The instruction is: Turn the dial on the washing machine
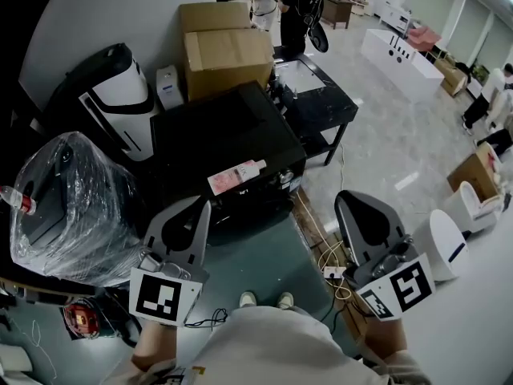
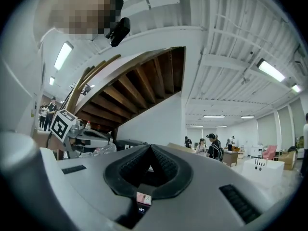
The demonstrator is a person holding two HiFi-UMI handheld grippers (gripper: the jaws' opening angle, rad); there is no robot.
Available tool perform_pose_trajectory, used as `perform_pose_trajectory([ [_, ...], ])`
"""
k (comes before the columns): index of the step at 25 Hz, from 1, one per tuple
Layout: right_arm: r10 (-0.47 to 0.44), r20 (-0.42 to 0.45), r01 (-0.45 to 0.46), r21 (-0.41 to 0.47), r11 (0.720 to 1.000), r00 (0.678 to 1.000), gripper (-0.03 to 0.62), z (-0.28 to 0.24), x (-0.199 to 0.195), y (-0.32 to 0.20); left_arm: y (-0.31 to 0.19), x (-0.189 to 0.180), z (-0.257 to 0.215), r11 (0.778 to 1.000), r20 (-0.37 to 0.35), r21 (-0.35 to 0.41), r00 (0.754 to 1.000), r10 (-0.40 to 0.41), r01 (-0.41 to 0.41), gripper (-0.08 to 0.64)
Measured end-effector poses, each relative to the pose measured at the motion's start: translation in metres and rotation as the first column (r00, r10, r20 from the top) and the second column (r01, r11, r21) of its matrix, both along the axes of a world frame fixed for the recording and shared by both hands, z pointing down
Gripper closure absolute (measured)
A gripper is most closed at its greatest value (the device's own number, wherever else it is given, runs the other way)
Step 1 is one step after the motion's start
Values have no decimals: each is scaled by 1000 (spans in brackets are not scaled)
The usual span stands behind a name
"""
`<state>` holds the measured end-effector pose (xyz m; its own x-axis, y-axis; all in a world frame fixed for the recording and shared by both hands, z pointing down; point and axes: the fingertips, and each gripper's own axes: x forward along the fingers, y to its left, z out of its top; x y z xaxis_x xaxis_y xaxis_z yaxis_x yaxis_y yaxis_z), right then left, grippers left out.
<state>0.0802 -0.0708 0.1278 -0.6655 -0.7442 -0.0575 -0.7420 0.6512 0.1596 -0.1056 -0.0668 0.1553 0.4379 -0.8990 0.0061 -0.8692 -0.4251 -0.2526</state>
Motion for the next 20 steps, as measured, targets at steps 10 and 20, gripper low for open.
perform_pose_trajectory([
  [10, -2, 37, 3, -30, 1000, 999, 564, -3, 8, -2, -3, 14, 1, 999, -6, -34, 999, 33, -33, 541],
  [20, 9, 8, -9, -35, 999, 1000, 563, 4, 15, -1, -3, 29, 3, 997, 8, -41, 998, 69, -68, 541],
])
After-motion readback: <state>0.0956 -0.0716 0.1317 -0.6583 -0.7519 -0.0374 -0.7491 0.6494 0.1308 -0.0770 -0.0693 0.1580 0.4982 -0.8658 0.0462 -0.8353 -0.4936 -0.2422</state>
